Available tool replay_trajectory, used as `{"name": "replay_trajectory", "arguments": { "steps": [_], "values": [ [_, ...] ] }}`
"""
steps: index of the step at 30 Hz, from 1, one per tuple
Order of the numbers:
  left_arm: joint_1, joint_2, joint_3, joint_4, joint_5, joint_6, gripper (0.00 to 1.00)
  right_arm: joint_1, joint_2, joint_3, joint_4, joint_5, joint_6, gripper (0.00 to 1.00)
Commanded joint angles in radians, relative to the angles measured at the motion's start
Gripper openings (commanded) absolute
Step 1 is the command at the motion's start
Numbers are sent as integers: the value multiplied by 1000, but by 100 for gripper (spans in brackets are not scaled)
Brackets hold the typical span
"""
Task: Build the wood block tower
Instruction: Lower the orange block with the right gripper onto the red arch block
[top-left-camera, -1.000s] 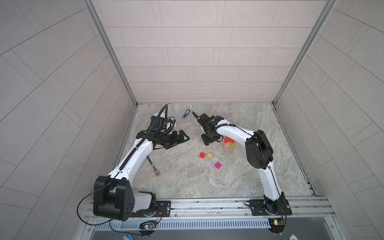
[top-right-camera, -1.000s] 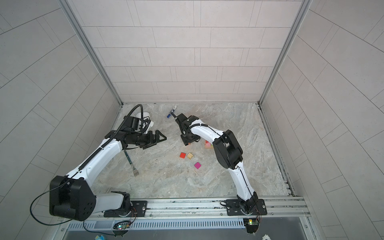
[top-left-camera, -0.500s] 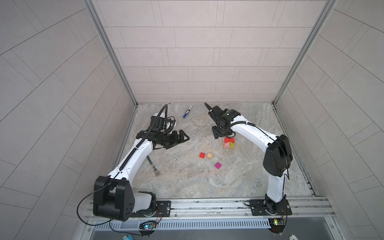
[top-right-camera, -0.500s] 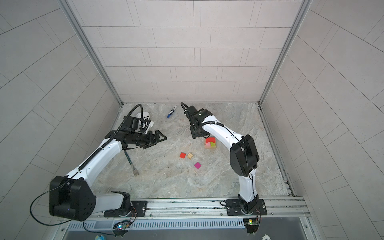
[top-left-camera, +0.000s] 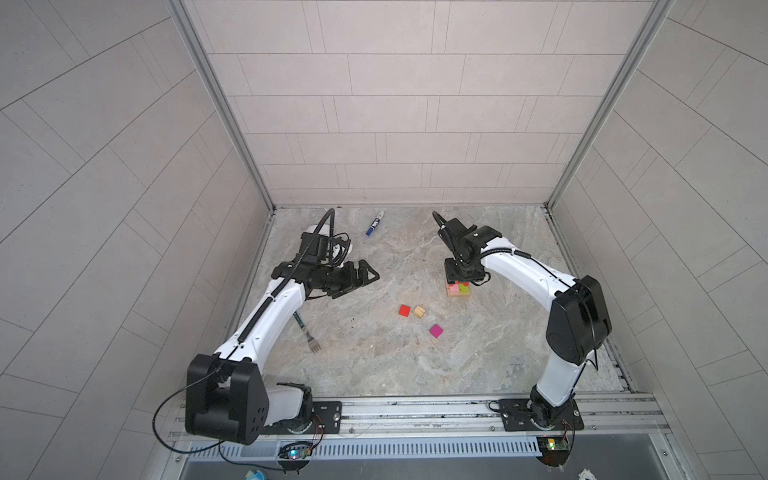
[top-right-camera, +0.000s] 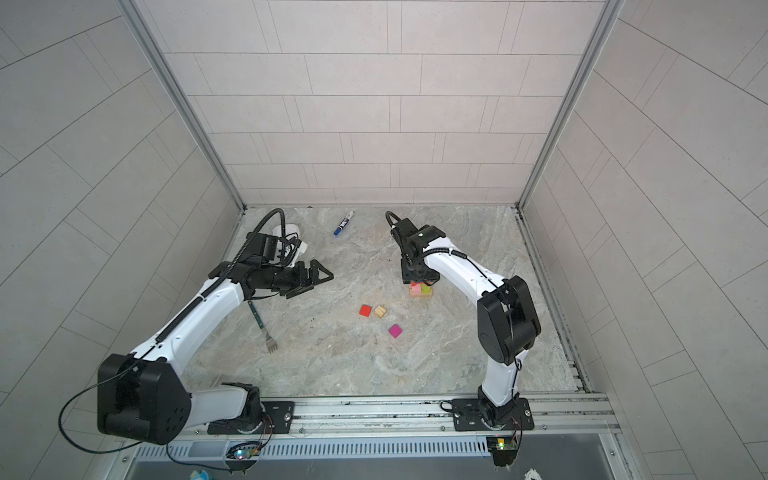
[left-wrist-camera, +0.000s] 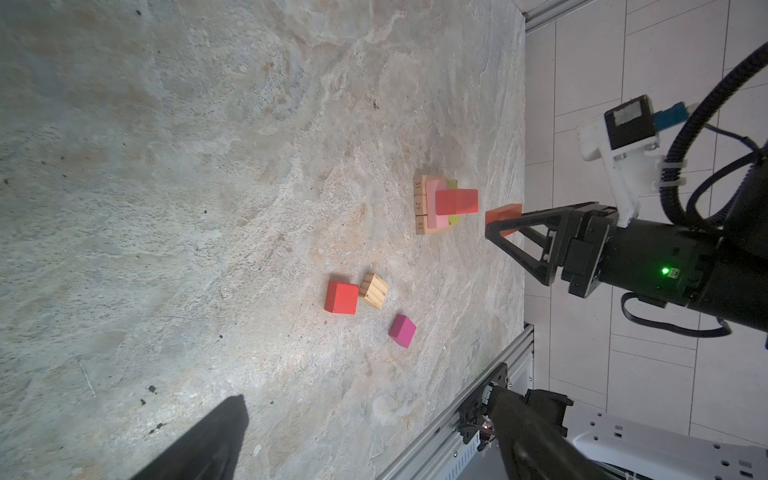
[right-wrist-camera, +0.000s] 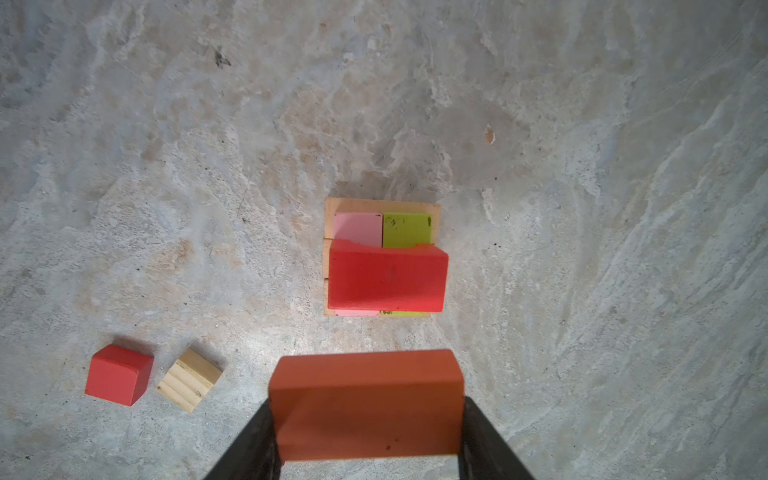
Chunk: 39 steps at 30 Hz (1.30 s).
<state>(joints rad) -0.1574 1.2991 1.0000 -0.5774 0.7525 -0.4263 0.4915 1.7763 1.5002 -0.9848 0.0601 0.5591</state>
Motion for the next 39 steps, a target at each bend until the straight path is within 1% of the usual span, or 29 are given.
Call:
{"name": "replay_trajectory", "arguments": {
  "steps": [1, 7, 15, 26, 39],
  "values": [
    [6, -23, -13, 10, 14, -2, 99, -21, -39, -35, 28, -17, 37, 50],
    [5, -20, -14, 14, 15, -3, 99, -55, -37, -64, 67, -46, 41, 51],
    [5, -17, -18, 19, 16, -8, 99, -73, 3, -45, 79, -55, 37, 50],
    [5, -14, -16, 22, 22, -9, 99, -76, 39, -32, 93, -67, 39, 50],
    [5, -18, -19, 23, 24, -9, 99, -82, 63, -31, 105, -53, 38, 51]
  ]
}}
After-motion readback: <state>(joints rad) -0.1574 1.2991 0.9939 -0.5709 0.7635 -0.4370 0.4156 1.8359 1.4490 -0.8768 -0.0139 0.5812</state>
